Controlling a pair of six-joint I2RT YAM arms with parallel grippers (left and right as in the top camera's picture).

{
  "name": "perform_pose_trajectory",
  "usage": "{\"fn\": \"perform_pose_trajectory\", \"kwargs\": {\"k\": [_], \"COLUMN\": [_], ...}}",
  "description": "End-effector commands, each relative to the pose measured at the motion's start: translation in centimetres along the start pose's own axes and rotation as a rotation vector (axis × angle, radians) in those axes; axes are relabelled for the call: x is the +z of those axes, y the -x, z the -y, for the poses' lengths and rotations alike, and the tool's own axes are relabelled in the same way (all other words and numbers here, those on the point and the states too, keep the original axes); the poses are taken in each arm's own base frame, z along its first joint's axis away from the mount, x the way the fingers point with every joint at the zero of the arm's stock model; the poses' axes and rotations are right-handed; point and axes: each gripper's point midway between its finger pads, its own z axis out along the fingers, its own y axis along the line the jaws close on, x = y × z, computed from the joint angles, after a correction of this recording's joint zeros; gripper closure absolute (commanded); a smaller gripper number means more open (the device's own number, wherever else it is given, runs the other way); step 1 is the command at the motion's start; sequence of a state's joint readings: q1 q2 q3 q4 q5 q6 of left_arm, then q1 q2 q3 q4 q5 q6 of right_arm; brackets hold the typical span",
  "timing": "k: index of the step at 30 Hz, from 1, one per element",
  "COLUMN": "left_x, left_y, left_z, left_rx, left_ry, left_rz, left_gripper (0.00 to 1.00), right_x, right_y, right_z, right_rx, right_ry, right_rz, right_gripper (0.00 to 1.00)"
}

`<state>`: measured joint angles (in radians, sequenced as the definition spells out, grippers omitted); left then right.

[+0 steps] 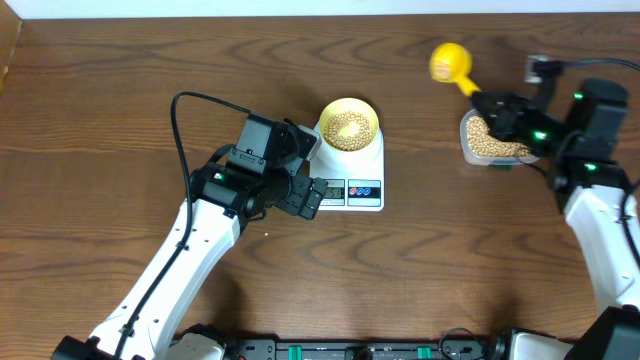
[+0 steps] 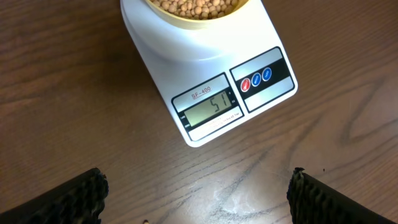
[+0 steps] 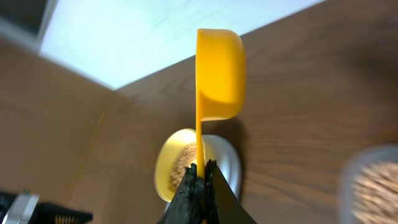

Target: Scoop item into bowl and weigh 50g on scale

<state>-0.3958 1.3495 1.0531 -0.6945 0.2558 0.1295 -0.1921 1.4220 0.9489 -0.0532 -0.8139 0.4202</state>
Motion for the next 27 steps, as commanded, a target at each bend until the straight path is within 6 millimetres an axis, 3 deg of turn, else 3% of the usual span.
{"fn": "perform_pose_trajectory", "kwargs": {"k": [1, 9, 12, 18, 21, 27], "left_x": [0.3, 0.3, 0.3, 0.3, 0.3, 0.3], "left_y": [-0.4, -0.4, -0.4, -0.4, -0.4, -0.4], "left_z": [0.0, 0.0, 0.0, 0.0, 0.0, 0.0], "left_rx": [-0.008, -0.008, -0.008, -0.008, -0.008, -0.008], "left_ry": [0.001, 0.001, 0.001, 0.001, 0.001, 0.001], "left_rz": [-0.012, -0.012, -0.012, -0.012, -0.012, -0.012], "left_gripper": [0.05, 0.05, 0.05, 0.05, 0.05, 0.05], "right_x": [-2.5, -7.1, -7.8, -8.5, -8.8, -9.6], "right_y": [1.4, 1.9, 1.0, -2.8, -4.1, -3.1], "right_z": [2.1, 7.6, 8.6, 10.8, 10.9, 10.5], "right_rx": [0.078, 0.172, 0.112, 0.032, 0.016, -0.075], "right_ry": [-0.056, -0.194, -0.227, -0.360, -0.373, -0.418], "right_rz": [0.052, 0.103, 0.071, -0.072, -0.127, -0.102], "right_gripper": [0.99, 0.99, 0.99, 0.99, 0.99, 0.99]}}
